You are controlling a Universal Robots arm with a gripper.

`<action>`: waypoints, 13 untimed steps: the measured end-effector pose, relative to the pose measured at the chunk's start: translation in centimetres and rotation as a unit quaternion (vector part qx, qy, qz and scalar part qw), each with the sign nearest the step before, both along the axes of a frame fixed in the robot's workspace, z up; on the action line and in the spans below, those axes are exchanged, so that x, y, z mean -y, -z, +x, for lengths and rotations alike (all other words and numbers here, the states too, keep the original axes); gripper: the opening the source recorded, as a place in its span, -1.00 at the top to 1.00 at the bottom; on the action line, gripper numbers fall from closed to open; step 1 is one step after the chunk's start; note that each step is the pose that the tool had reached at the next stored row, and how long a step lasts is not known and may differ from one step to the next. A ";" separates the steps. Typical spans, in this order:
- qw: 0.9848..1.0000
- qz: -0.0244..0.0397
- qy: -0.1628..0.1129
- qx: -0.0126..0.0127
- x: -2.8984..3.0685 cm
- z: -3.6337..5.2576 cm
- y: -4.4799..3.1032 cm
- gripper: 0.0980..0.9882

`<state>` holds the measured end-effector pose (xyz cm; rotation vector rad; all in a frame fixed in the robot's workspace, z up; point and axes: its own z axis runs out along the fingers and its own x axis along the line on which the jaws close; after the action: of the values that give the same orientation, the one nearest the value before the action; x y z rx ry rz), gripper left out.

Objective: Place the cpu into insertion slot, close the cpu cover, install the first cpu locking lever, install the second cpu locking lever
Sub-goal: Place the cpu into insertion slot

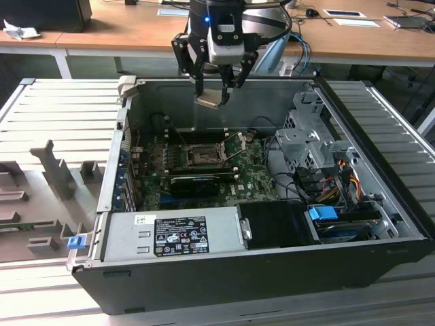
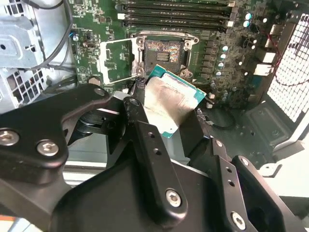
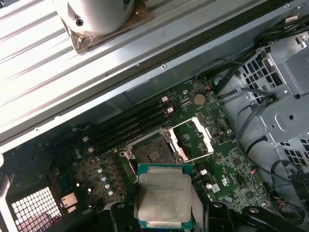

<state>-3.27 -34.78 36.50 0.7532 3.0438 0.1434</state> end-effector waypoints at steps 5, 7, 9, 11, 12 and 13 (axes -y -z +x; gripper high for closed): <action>1.000 0.000 0.026 0.000 0.00 0.00 0.05 0.03; 0.999 0.000 0.039 0.000 0.00 0.00 0.08 0.03; 0.999 0.000 0.046 0.000 0.00 0.00 0.10 0.03; 0.999 0.000 0.052 0.000 0.00 0.00 0.11 0.03; 0.999 0.000 0.053 0.000 0.00 0.00 0.11 0.03; 0.998 0.000 0.061 0.000 0.00 0.00 0.13 0.03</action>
<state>-3.27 -34.78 36.37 0.9351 2.9871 0.1427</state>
